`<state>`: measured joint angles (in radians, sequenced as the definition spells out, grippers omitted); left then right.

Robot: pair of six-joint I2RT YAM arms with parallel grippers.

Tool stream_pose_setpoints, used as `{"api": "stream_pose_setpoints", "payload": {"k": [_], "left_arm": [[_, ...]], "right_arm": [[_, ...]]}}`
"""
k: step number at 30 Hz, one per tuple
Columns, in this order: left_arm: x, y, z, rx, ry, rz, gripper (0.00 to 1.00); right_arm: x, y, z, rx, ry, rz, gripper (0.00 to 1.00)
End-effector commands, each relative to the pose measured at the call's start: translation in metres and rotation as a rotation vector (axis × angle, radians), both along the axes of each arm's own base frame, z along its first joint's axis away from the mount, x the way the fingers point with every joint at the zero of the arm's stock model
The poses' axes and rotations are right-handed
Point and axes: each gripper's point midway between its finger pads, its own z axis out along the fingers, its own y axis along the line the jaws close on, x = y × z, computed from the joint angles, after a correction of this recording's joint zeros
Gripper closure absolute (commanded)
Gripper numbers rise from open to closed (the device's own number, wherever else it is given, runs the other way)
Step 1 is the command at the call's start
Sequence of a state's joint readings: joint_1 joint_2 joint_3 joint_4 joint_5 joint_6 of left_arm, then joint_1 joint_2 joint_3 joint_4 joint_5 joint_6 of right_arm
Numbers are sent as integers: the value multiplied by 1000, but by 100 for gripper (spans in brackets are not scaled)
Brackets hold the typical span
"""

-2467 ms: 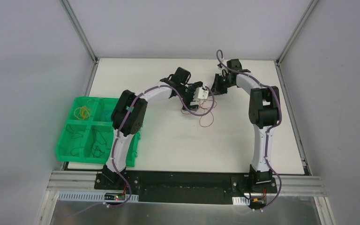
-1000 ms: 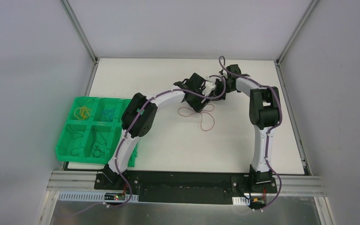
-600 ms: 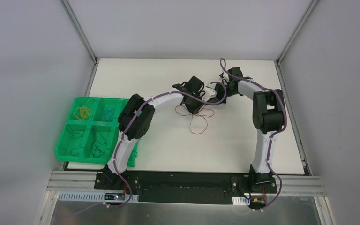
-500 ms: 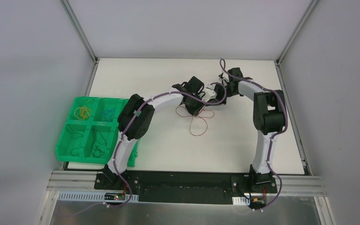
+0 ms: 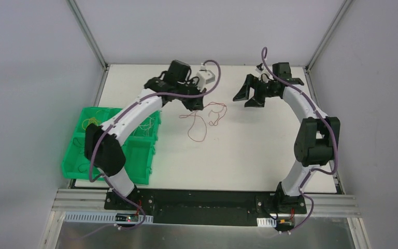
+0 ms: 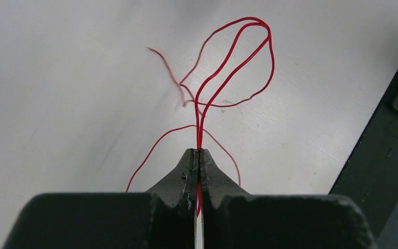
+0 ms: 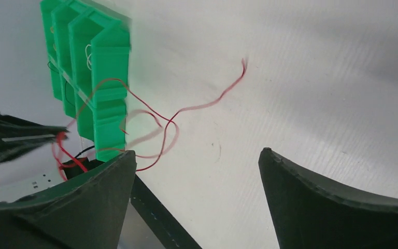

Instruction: Untangle the cables

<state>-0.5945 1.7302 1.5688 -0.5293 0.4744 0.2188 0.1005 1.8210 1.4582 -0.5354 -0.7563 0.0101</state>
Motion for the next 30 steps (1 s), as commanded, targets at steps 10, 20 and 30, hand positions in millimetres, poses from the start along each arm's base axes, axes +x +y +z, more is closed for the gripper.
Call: {"api": "stream_pose_setpoints", "payload": {"k": [10,20,30], "left_arm": [[-54,151,182,-172,-153,271,100],[-129,255,170,55,-210,621,100],[-191,241,147,-23,-91,609,100]], "right_arm": [[-30,9,57,5,-186,114,1],[-61,50,77,19,-245,271,1],[-132,147,172,293,-533,579,1]]}}
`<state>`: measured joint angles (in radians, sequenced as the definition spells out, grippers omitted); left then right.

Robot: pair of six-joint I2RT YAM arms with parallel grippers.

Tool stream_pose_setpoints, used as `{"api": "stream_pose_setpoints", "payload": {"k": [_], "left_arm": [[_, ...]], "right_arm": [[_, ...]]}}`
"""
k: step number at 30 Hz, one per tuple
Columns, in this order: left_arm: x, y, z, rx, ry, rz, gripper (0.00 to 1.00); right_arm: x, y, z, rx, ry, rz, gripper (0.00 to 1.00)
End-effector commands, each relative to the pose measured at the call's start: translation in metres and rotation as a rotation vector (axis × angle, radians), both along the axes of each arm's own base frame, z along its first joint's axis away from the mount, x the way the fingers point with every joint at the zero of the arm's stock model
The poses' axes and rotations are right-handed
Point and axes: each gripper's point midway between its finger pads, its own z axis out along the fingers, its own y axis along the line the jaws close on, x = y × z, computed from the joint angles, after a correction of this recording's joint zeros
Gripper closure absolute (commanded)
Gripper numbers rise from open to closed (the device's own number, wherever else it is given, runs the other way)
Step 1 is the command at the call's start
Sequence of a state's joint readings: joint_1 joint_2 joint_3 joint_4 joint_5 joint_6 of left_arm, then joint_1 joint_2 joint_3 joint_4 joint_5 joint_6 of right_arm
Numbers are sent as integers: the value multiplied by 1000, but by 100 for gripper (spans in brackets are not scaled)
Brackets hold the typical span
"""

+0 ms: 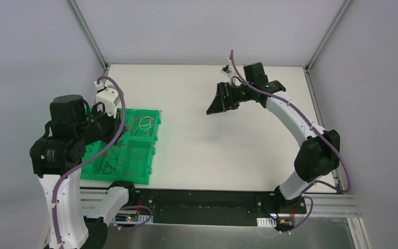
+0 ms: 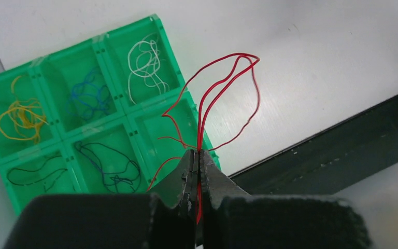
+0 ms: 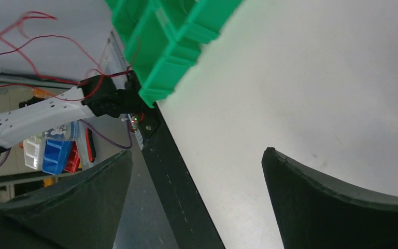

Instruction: Untangle the cables

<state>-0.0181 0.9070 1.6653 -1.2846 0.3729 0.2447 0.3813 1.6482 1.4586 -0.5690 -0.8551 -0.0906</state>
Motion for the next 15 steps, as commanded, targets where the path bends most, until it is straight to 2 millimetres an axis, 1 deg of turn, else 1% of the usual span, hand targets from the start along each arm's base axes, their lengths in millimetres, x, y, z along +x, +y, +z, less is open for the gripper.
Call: {"api": "stream_pose_setpoints", "payload": {"k": [1,3,4,6,7,8,11,13,15], "left_arm": [[-21,-15,-14,-95,89,-29,100],[-20,-22,-15,-138,98,-39,100],[-19,-25,-13,-160,98,-43,100],[-11,-32,-11,-206,87,-56,100],[-8,-36,-11,-232,88,-59,100],[-4,-41,-9,-262,84,-70,100],[9,-50,-4,-341,45,-77,100],[17,-54,0,-399,42,-51,100],[23,-58,4,-447,41,-45,100]], "right_arm": [[-52,59,118,279,-364,225,1],[-66,82,143,321,-486,251,1],[-73,95,153,331,-543,263,1],[-78,122,166,345,-631,267,1],[-80,134,177,364,-676,264,1],[-78,146,183,375,-705,247,1],[-82,175,194,407,-760,242,1],[-85,191,192,399,-791,248,1],[-87,204,184,376,-825,248,1]]}}
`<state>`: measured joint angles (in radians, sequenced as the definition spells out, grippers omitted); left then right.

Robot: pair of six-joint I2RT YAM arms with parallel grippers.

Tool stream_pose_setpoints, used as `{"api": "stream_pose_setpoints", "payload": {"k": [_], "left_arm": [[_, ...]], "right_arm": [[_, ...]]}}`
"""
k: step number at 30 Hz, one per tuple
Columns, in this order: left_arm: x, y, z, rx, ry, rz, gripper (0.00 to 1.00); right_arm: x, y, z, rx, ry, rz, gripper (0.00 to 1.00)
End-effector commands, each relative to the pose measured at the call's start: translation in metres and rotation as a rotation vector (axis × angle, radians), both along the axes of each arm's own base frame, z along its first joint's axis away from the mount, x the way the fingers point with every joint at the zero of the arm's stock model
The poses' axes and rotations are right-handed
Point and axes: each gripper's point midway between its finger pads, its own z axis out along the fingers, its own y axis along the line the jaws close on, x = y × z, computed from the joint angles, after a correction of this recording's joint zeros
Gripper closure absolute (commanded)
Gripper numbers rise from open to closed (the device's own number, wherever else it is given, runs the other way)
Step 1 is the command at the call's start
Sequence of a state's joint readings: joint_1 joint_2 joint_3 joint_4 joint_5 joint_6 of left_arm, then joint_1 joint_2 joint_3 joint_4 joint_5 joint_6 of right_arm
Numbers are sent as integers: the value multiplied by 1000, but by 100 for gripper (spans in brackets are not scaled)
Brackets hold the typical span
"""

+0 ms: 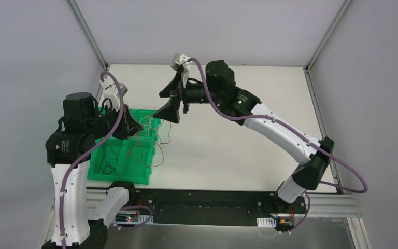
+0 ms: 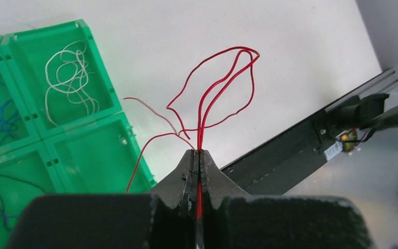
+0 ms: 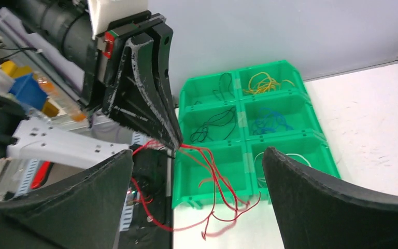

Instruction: Untangle the cables

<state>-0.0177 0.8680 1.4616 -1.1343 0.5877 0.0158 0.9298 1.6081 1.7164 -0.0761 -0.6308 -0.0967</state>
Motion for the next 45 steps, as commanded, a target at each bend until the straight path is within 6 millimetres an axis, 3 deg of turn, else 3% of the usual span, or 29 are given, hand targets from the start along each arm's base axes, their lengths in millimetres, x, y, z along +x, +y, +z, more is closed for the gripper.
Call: {"api": "stream_pose_setpoints", "payload": {"k": [1,7,12,19,24,28,35,41,45], "left_arm": [[20,-16,30,-179,-72,30,100],[26,-23,41,-255,-81,34,100],[28,-30,48,-311,-67,18,100],[40,-25,51,-378,-38,78,100],[50,-17,50,-390,-50,130,100],[52,-18,48,-402,-74,125,100],[63,-17,54,-467,-66,162,100],[83,-4,73,-560,-70,236,100],[88,-3,76,-575,-76,232,100]], "right_arm": [[19,32,-4,17,-121,-97,1],[11,52,-32,-37,-158,-95,1],[6,63,-40,-27,-173,-92,1],[-5,72,-37,21,-131,-53,1],[-9,65,-40,25,-108,-52,1],[-1,66,-32,60,-87,-82,1],[34,89,-31,96,-1,-278,1],[44,93,-58,79,31,-344,11],[29,93,-48,133,53,-271,1]]}}
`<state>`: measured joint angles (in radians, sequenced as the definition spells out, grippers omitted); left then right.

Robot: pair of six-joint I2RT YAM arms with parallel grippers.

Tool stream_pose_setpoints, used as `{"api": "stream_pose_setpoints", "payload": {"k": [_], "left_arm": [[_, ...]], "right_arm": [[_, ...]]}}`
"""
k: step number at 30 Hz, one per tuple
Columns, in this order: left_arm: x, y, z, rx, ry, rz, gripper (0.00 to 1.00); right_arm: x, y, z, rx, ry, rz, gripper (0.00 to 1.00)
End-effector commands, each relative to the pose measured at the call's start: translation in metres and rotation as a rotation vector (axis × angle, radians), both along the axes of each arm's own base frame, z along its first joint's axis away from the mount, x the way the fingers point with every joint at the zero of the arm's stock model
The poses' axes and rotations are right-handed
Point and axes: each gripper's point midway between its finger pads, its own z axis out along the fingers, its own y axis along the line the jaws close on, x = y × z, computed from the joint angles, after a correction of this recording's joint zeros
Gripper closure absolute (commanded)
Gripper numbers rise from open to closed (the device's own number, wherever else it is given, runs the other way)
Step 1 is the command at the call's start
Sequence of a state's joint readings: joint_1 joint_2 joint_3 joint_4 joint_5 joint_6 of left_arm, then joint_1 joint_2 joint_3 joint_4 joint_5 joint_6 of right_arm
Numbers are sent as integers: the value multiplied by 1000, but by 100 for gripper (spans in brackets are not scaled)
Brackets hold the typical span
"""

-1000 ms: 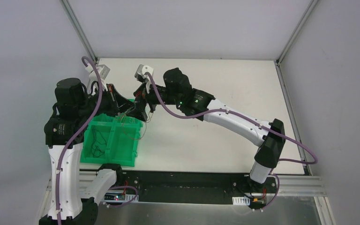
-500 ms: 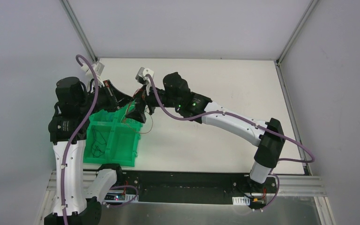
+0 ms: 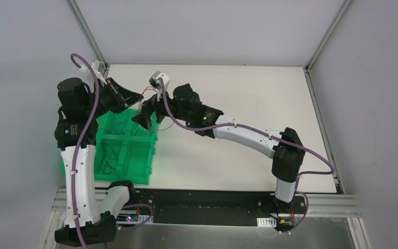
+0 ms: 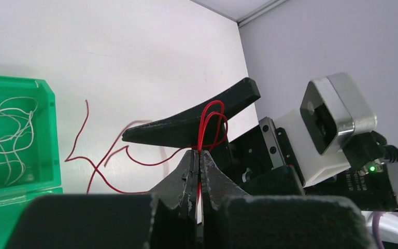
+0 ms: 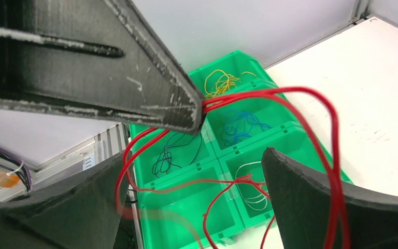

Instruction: Untangle the cables

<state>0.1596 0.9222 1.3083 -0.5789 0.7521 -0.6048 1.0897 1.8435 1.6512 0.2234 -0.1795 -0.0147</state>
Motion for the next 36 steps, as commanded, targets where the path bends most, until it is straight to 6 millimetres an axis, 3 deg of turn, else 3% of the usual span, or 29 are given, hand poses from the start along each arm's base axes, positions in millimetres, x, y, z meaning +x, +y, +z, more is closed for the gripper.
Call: {"api": "stream_pose_setpoints", "payload": {"k": [1,4,9,12,14,16,19,23,30,35,36], "left_arm": [[1,-4,26,-46,-74,-18,100],[1,-5,22,-65,-63,-22,100],[5,-3,28,-87,-64,-5,100],[9,1,36,-99,-68,14,100],[12,7,41,-106,-71,35,100],[15,13,47,-107,-82,57,100],[16,16,55,-86,-110,53,100],[7,10,62,7,-193,-26,100],[-43,-5,32,270,-225,-262,99],[-69,-8,25,383,-249,-344,33],[-75,-13,28,373,-280,-380,27]], "right_arm": [[-12,1,42,159,-27,39,1],[-10,-1,51,188,-61,29,3],[16,8,50,178,-112,-74,13],[17,9,41,158,-143,-63,42],[13,7,34,145,-158,-39,74],[1,7,25,129,-158,22,99],[-21,9,9,93,-136,144,100],[-39,10,10,95,-112,243,100],[-53,6,34,143,-10,347,100],[-64,-9,24,129,50,432,100],[-70,-14,22,127,60,468,100]]}}
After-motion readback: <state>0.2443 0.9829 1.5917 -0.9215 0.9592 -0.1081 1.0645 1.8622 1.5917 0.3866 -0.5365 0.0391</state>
